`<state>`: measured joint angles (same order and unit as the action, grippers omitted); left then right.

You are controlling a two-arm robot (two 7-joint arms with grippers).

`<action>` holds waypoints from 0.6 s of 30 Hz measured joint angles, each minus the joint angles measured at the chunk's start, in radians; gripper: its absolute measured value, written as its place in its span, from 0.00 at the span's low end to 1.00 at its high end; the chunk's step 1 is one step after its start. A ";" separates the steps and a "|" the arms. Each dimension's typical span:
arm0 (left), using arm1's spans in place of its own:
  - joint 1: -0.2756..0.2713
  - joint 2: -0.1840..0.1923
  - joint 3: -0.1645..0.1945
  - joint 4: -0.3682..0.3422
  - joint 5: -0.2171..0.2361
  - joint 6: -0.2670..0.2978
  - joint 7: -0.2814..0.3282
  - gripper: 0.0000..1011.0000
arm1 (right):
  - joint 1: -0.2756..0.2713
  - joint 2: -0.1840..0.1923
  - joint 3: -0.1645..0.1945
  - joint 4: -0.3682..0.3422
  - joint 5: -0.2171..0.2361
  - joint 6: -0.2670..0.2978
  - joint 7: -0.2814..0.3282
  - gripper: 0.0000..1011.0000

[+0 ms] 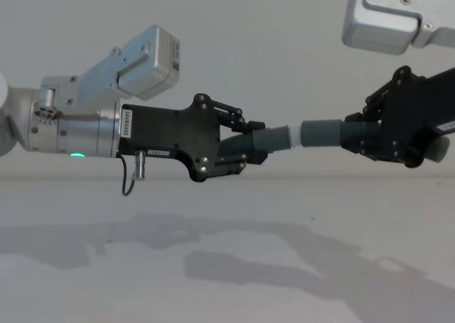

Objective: Use both hands to pick up one end of the pipe from the table, align the ends, and insert them.

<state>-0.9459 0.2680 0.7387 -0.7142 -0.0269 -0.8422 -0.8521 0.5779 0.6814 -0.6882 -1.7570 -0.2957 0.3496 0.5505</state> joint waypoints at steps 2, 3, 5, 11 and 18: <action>0.000 0.000 0.000 0.000 0.000 0.000 0.000 0.34 | 0.000 0.000 0.000 0.000 0.000 0.000 0.000 0.24; 0.000 0.000 0.000 0.000 0.000 0.000 0.000 0.34 | 0.000 0.000 0.000 0.000 0.000 0.000 0.000 0.24; 0.000 0.000 0.000 0.000 0.000 0.000 0.000 0.34 | 0.000 0.000 0.000 0.000 0.000 0.000 0.000 0.24; 0.000 0.000 0.000 0.000 0.000 0.000 0.000 0.34 | 0.000 0.000 0.000 0.000 0.000 0.000 0.000 0.24; 0.000 0.000 0.000 0.000 0.000 0.000 0.000 0.34 | 0.000 0.000 0.000 0.000 0.000 0.000 0.000 0.24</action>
<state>-0.9459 0.2680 0.7387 -0.7142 -0.0269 -0.8422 -0.8520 0.5778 0.6814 -0.6883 -1.7570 -0.2958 0.3496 0.5505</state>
